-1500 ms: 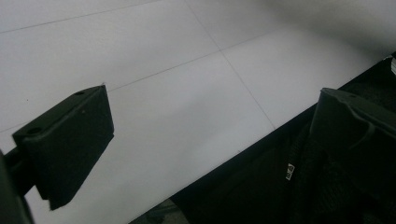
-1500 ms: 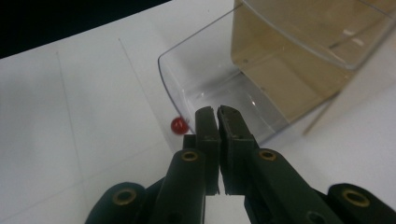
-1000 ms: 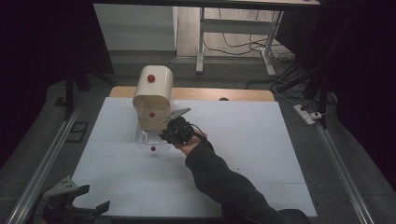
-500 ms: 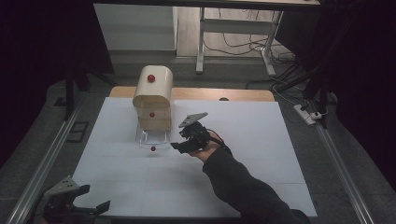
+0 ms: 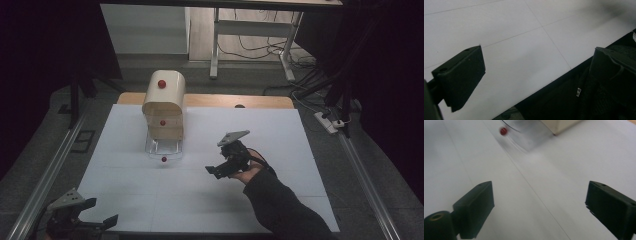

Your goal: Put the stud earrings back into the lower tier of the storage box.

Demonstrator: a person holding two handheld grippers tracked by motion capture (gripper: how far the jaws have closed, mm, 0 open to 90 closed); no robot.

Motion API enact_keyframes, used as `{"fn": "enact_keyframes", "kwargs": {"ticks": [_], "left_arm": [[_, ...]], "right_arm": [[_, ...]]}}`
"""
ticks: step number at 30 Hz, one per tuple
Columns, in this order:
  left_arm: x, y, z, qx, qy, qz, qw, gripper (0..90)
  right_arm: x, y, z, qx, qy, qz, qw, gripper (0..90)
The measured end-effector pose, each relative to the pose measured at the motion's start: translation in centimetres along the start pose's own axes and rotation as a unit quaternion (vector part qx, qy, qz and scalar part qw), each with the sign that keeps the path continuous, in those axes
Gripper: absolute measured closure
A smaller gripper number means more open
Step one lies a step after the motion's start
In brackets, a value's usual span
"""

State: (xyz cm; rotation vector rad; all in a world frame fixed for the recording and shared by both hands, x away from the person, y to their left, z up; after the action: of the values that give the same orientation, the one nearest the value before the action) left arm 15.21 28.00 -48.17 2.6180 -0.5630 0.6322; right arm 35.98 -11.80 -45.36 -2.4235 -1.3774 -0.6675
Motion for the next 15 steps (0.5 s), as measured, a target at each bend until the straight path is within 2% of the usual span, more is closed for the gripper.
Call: {"fn": "enact_keyframes", "kwargs": {"ticks": [2,3,4,6,7,12,14,15], "left_arm": [[0.0,0.0,0.0,0.000,0.000,0.000,1.0000,0.3],[0.0,0.0,0.0,0.000,-0.001,-0.001,1.0000,0.3],[0.0,0.0,0.0,0.000,-0.001,0.000,1.0000,0.3],[0.0,0.0,0.0,0.000,-0.001,0.000,1.0000,0.3],[0.0,0.0,0.0,0.000,-0.001,-0.001,1.0000,0.3],[0.0,-0.1,0.0,-0.001,0.000,-0.002,1.0000,0.3],[0.0,-0.1,0.0,-0.001,0.000,-0.002,1.0000,0.3],[0.0,-0.1,0.0,-0.001,0.000,-0.002,1.0000,0.3]], "right_arm": [[-1.1,0.6,-0.4,-0.019,-0.004,0.004,0.9998,3.7],[-2.2,1.4,-0.8,-0.030,-0.010,0.016,0.9994,0.8],[-2.2,1.4,-0.8,-0.030,-0.010,0.016,0.9994,0.8],[-3.8,2.6,-1.4,-0.045,-0.015,0.039,0.9981,0.0],[-3.8,2.6,-1.4,-0.045,-0.015,0.039,0.9981,0.0],[-6.4,4.5,-2.4,-0.063,-0.025,0.073,0.9950,0.0],[-8.1,5.5,-2.6,-0.074,-0.044,0.084,0.9928,0.0],[-8.1,5.5,-2.6,-0.074,-0.044,0.084,0.9928,0.0]]}}
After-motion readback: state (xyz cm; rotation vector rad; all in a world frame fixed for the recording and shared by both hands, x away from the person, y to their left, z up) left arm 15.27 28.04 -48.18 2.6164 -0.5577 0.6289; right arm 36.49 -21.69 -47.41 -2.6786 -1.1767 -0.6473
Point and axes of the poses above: each handheld gripper's, and its own axes: z roughly forward along the jaws, x roughly out of its top, y roughly to its right, the point moved 1 cm from there along z, roughly forward along the jaws, and after that the axes turned 12 degrees about -y, right-handed, at the moved point
